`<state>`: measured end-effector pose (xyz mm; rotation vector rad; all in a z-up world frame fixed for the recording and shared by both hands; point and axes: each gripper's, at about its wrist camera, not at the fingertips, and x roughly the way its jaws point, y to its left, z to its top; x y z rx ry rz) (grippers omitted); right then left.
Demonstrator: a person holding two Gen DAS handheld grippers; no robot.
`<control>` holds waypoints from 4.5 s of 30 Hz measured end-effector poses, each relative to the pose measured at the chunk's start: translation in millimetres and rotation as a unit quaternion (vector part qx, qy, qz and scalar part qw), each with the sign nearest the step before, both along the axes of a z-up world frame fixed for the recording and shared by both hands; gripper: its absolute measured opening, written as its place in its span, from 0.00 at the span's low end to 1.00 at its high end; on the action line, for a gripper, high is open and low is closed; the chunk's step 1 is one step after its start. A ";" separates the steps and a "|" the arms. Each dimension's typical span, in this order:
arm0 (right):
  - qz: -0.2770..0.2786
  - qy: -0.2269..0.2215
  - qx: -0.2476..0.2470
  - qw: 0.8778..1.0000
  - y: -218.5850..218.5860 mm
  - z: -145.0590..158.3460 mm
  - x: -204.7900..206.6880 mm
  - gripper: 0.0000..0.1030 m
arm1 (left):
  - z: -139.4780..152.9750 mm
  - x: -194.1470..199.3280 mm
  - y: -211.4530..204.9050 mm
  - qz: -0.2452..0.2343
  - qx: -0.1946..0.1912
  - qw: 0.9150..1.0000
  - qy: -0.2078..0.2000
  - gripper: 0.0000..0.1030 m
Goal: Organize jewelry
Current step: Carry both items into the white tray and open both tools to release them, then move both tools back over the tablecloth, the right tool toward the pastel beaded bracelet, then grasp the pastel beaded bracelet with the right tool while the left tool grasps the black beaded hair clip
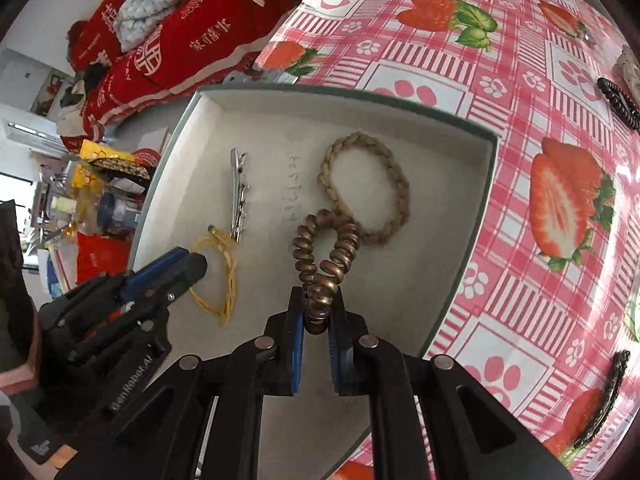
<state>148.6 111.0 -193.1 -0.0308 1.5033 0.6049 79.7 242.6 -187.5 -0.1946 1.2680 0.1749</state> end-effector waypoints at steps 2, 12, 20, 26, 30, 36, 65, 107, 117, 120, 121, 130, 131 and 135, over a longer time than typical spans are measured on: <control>0.004 -0.005 -0.006 1.000 1.2 0.5 3.0 0.12 | 0.2 -0.5 -0.4 -0.002 0.006 1.000 0.001 0.19; 0.008 -0.021 -0.014 1.000 -0.8 11.2 6.9 0.41 | 5.8 -4.1 -0.9 -0.001 0.034 0.999 0.007 0.19; -0.009 -0.043 0.008 0.999 -13.5 39.1 9.0 0.45 | 12.5 -4.5 -7.1 -0.011 0.044 0.999 0.007 0.19; -0.027 -0.065 0.017 0.997 -28.6 63.5 4.9 0.46 | 15.6 -4.6 -11.9 -0.016 0.042 0.999 0.005 0.19; -0.046 -0.066 0.026 0.996 -42.1 73.1 1.7 0.46 | 18.3 -4.2 -17.8 -0.023 0.046 0.999 0.004 0.20; -0.066 -0.057 0.029 0.996 -59.3 73.4 -14.4 0.46 | 35.5 -6.8 -25.2 -0.020 0.066 0.997 -0.029 1.00; -0.229 -0.039 0.014 0.973 -217.8 79.1 -70.9 0.83 | 69.2 -6.9 -150.8 -0.153 0.058 0.986 -0.020 1.00; -0.354 0.024 -0.125 0.927 -409.8 27.9 -178.0 0.83 | 11.7 40.5 -324.7 -0.205 -0.024 0.976 0.063 0.95; -0.318 0.003 -0.154 0.936 -395.3 22.2 -176.0 0.70 | -10.5 55.2 -351.5 -0.211 -0.009 0.975 0.074 0.77; -0.295 -0.008 -0.176 0.939 -385.4 20.6 -174.3 0.69 | -13.4 56.8 -358.8 -0.216 0.004 0.974 0.071 0.72; -0.290 -0.011 -0.181 0.940 -383.3 19.9 -174.0 0.68 | -14.0 57.1 -359.4 -0.220 -0.002 0.973 0.067 0.71; -0.257 -0.033 -0.197 0.946 -350.6 22.3 -175.3 0.43 | -4.4 52.2 -352.2 -0.223 0.003 0.973 0.052 0.41; -0.254 -0.034 -0.198 0.946 -348.0 23.1 -175.5 0.40 | -3.1 52.7 -352.0 -0.224 0.002 0.973 0.052 0.41; -0.249 -0.038 -0.199 0.947 -341.2 26.6 -175.1 0.10 | 2.6 45.6 -345.8 -0.228 -0.010 0.973 0.046 0.40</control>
